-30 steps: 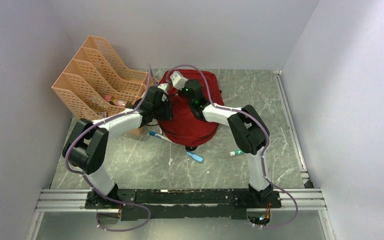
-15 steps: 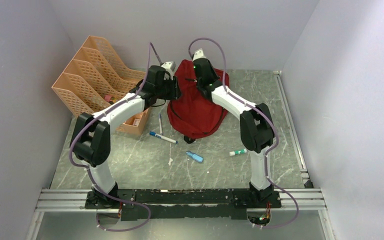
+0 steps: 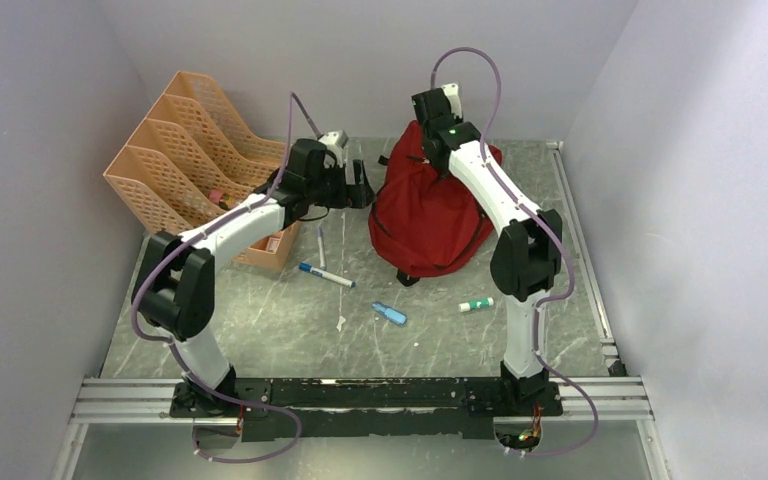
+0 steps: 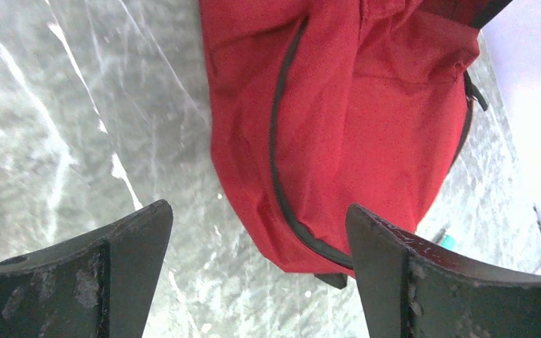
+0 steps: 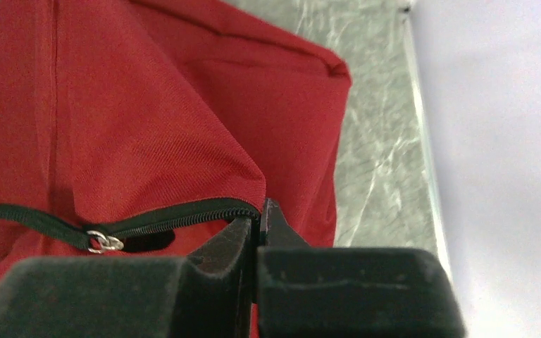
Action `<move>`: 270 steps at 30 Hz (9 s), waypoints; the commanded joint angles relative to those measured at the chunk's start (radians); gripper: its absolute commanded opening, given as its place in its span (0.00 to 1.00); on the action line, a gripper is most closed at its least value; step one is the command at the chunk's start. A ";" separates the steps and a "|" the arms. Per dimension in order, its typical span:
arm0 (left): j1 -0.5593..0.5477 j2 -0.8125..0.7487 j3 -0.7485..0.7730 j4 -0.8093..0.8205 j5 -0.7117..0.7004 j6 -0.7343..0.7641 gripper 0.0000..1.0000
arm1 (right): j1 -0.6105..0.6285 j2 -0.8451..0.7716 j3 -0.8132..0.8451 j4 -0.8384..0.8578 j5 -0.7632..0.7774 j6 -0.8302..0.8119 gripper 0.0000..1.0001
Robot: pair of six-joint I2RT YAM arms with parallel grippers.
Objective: Pack the student bag
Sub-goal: Adjust the student bag at the center of the board, then pick up the stationery from the center of the board.
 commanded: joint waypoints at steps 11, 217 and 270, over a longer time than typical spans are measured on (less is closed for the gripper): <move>-0.127 0.033 -0.155 0.139 0.030 -0.229 0.97 | -0.007 0.003 -0.039 -0.076 -0.256 0.204 0.00; -0.230 0.394 0.599 -0.196 -0.247 0.116 0.25 | -0.237 -0.466 -0.681 0.296 -0.860 0.291 0.00; -0.618 0.327 -0.221 0.883 0.096 0.443 0.71 | -0.230 -0.517 -0.762 0.328 -0.863 0.294 0.00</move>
